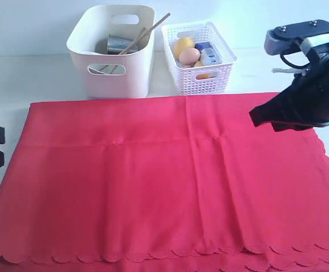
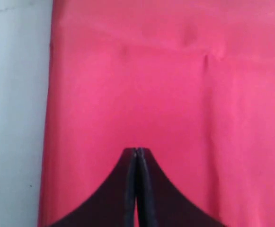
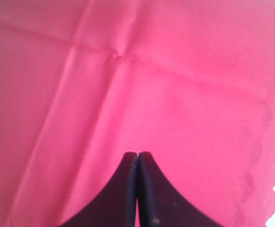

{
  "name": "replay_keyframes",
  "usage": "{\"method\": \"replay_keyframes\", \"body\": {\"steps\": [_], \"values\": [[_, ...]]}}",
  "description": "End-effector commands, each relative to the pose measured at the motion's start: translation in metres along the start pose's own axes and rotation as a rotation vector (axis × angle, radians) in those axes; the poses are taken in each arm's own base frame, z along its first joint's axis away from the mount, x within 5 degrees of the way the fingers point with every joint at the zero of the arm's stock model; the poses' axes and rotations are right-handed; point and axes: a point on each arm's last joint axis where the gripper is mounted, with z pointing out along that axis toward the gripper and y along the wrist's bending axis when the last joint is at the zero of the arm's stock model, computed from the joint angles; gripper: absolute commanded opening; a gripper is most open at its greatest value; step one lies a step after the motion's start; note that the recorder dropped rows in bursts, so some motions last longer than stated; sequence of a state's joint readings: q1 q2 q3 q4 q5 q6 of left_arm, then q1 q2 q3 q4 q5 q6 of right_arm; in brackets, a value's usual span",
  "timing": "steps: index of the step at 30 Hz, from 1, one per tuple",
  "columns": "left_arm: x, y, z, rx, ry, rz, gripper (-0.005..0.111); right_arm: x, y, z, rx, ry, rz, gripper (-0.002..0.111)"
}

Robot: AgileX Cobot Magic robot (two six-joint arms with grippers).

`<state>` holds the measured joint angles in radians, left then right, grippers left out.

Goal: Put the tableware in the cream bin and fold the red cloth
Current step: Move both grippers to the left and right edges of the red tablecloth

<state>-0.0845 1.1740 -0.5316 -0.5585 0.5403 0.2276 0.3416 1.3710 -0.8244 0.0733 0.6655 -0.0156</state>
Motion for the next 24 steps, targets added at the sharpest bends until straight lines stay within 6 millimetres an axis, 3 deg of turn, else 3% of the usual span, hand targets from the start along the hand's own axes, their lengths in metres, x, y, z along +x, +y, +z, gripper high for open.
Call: {"method": "replay_keyframes", "body": {"steps": [1, 6, 14, 24], "values": [[-0.011, -0.002, 0.011, 0.009, 0.091, -0.007, 0.000, 0.006, -0.012, 0.004, 0.021, -0.022, 0.042, 0.000], [-0.024, 0.018, 0.022, -0.013, 0.192, -0.111, 0.000, 0.012, -0.026, 0.014, 0.047, -0.002, 0.096, 0.000], [-0.038, 0.056, 0.032, -0.034, 0.270, -0.199, 0.002, 0.018, -0.033, 0.050, 0.060, 0.093, 0.103, 0.000], [-0.051, 0.074, 0.053, -0.025, 0.336, -0.197, 0.036, 0.023, -0.055, 0.080, 0.139, 0.152, 0.163, 0.000]]}}
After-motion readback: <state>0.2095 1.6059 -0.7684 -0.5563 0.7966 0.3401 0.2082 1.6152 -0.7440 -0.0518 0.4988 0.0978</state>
